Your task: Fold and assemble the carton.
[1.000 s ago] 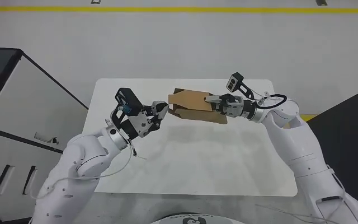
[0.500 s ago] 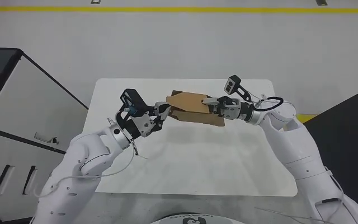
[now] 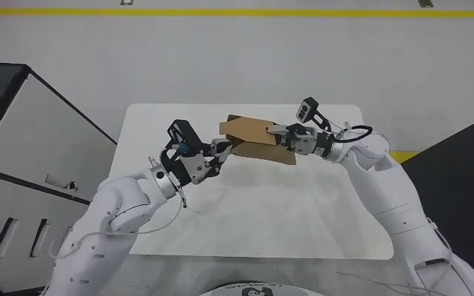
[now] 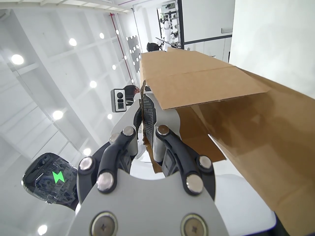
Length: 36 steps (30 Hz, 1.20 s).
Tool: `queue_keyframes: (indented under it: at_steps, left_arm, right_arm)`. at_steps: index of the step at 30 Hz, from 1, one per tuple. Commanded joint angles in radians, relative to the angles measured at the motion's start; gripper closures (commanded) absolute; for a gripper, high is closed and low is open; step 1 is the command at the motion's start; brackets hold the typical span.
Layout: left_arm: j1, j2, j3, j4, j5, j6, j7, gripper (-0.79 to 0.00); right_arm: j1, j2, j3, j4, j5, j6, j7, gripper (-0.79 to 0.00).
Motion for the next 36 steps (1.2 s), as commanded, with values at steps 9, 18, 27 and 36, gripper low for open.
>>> queue_keyframes:
  at_steps: [9,18,27,36]
  left_arm:
    - [-0.011,-0.002,0.039,-0.006,-0.008,-0.013,-0.027,0.000]
    - [-0.042,-0.007,0.077,0.012,0.016,0.005,-0.036,0.000]
    - [-0.051,-0.009,0.082,0.018,0.015,0.016,-0.043,0.000]
    - [-0.051,-0.010,0.089,0.014,0.021,0.022,-0.042,0.000]
  right_arm:
    - [0.023,-0.011,-0.028,0.020,-0.005,0.005,-0.028,0.000]
    - [0.028,-0.017,-0.032,0.028,0.013,0.015,-0.020,0.000]
    - [0.024,-0.019,-0.026,0.030,0.018,0.008,-0.016,0.000]
    - [0.019,-0.022,-0.028,0.023,0.016,0.002,-0.009,0.000]
